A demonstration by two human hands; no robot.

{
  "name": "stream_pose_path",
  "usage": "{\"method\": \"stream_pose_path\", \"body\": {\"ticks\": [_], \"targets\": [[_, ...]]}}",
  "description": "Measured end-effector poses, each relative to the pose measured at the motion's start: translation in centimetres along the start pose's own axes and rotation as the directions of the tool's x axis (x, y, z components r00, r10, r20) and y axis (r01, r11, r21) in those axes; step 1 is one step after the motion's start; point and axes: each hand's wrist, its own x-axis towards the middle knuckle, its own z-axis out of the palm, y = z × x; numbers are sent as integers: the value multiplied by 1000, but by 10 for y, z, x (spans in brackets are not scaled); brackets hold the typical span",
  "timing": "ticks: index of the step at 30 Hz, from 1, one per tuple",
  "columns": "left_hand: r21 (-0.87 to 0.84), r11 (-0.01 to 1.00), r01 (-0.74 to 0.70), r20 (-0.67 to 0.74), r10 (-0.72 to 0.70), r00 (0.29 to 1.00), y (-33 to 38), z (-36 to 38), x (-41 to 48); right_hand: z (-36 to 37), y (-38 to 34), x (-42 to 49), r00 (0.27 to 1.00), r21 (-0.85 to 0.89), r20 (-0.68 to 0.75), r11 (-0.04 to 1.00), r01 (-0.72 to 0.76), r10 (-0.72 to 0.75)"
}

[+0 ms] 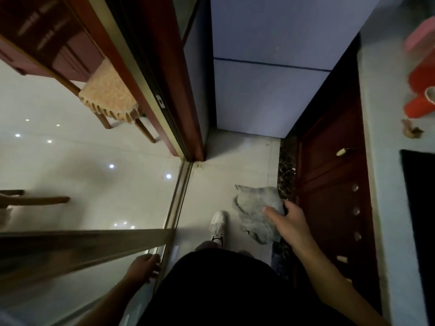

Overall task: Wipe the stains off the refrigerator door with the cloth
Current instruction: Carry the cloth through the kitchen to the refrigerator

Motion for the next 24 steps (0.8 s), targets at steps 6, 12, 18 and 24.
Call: {"method": "stream_pose_path", "body": {"ticks": [6, 12, 18, 24], "targets": [[92, 983, -158, 50, 154, 987, 154, -31, 49, -10, -51, 47, 990, 59, -141, 998, -8, 16], [106, 950, -294, 87, 285, 955, 280, -35, 70, -28, -88, 101, 982, 143, -179, 989, -38, 64], [62, 985, -161, 68, 157, 985, 331, -22, 90, -51, -125, 187, 988, 154, -118, 984, -84, 103], [0, 999, 43, -6, -43, 999, 343, -17, 104, -69, -180, 268, 999, 33, -8, 998, -50, 50]]}}
